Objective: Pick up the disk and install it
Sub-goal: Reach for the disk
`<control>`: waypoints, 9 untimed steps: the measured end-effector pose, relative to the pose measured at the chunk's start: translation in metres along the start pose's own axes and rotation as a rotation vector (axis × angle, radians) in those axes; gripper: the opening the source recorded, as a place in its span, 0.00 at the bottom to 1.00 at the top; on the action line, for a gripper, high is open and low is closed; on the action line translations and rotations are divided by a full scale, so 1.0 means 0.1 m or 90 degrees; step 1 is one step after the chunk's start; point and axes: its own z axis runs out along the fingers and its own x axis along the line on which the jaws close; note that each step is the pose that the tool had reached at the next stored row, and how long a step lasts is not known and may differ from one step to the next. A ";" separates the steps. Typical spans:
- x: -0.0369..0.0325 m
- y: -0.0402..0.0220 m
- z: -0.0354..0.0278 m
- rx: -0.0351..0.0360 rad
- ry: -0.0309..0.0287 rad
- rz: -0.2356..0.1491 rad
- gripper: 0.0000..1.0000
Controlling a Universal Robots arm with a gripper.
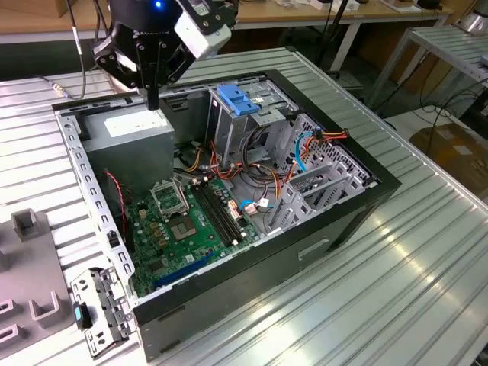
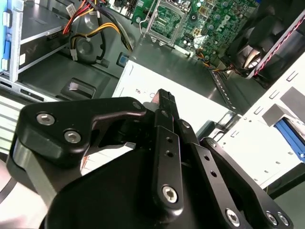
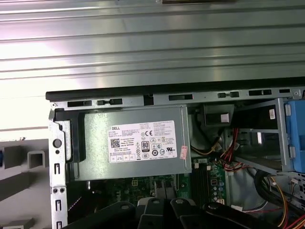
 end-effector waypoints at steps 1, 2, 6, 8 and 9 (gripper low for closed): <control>0.015 -0.001 0.000 0.0000 0.0000 0.000 0.11; 0.024 -0.002 -0.001 0.0001 0.0001 0.000 0.11; 0.060 -0.005 -0.001 0.0000 0.0001 0.000 0.11; 0.078 -0.006 -0.001 0.0000 0.0002 0.000 0.11; 0.086 -0.006 -0.001 0.0000 0.0002 0.000 0.11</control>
